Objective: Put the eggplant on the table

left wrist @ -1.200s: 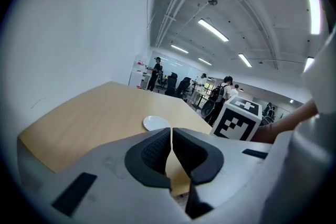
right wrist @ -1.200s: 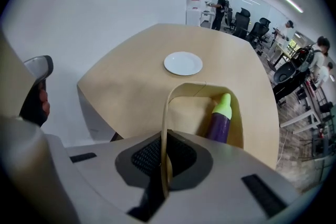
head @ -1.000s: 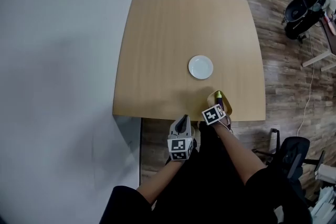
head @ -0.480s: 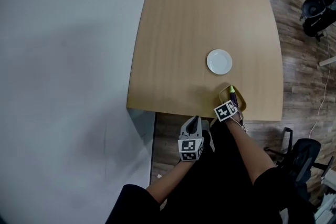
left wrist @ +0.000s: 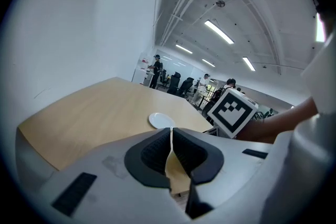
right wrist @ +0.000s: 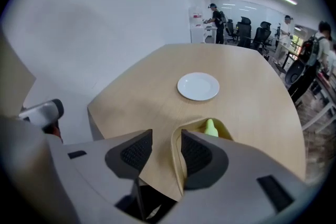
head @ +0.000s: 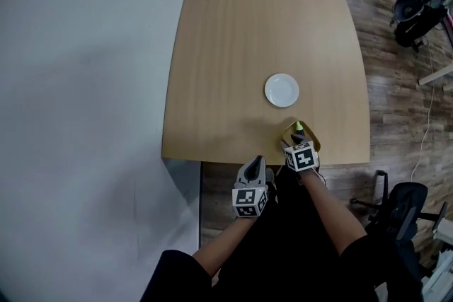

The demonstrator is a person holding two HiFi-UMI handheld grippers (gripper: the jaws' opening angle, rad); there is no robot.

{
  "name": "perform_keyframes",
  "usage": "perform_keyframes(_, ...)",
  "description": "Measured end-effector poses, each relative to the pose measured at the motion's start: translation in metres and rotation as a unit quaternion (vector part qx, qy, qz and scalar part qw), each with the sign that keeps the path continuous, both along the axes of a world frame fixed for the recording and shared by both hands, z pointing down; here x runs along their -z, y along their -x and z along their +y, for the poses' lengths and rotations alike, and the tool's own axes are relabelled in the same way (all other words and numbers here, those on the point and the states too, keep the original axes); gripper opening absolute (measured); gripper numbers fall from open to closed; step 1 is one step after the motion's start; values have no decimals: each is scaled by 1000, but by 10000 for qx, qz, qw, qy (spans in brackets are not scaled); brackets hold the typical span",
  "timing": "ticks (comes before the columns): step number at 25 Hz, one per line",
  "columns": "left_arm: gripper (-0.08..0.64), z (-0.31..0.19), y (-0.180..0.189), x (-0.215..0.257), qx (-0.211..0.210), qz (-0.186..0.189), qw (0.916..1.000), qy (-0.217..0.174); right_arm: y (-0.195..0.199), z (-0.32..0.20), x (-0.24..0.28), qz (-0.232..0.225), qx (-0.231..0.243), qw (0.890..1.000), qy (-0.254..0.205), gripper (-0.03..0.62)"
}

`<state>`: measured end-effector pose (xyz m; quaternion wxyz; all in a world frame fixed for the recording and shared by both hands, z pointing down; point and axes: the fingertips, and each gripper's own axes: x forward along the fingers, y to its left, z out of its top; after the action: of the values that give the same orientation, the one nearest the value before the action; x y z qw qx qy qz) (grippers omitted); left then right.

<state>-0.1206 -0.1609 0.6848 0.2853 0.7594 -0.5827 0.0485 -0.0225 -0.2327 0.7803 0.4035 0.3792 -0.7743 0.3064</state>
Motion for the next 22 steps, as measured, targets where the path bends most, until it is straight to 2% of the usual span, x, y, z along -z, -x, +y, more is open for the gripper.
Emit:
perform_keyframes(4, 23, -12, -12, 13, -80, 134, 9998, -136, -16, -12, 44, -545, -458, 9965, -427, 227)
perform_keyframes(9, 23, -23, -29, 37, -249, 249, 9989, -314, -35, -20, 106, -1063, -822, 9847, -1110, 214)
perform_keyframes(14, 23, -37, -47, 68, -354, 391, 9974, -486, -55, -12, 153, -1266, -975, 9751, -1540, 185)
perform_keyframes(16, 23, -40, -54, 87, -389, 308, 9961, -724, -65, -5, 171, -1341, -1028, 9703, -1732, 163)
perform_keyframes(20, 23, -35, -70, 116, -389, 217, 9925, -1134, -84, 16, 209, -1211, -926, 9570, -2467, 82)
perform_keyframes(22, 23, -28, -82, 127, -454, 160, 9912, -1237, -93, 28, 226, -1203, -894, 9500, -2740, 71)
